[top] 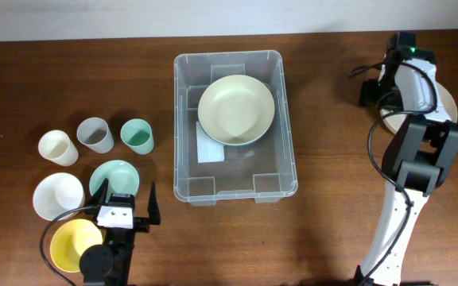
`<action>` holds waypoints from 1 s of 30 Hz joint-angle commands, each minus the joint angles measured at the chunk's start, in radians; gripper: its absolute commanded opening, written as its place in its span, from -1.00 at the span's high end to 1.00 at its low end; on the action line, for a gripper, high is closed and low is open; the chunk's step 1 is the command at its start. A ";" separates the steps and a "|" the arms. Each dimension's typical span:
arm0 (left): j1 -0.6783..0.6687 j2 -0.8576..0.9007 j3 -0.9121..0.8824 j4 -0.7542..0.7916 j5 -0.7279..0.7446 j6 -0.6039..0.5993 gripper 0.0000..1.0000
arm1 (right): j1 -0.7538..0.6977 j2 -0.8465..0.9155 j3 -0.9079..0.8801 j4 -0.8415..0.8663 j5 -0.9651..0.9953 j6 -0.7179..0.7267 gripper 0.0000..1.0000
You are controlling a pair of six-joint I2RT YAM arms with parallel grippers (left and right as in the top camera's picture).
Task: Pack container
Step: 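Release the cream bowl and move the right gripper to the upper cream bowl, then grasp the upper cream bowl and carry it into the container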
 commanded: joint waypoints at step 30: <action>-0.001 -0.003 -0.004 -0.004 0.018 0.005 -0.99 | 0.016 -0.086 -0.007 -0.020 -0.068 0.004 0.92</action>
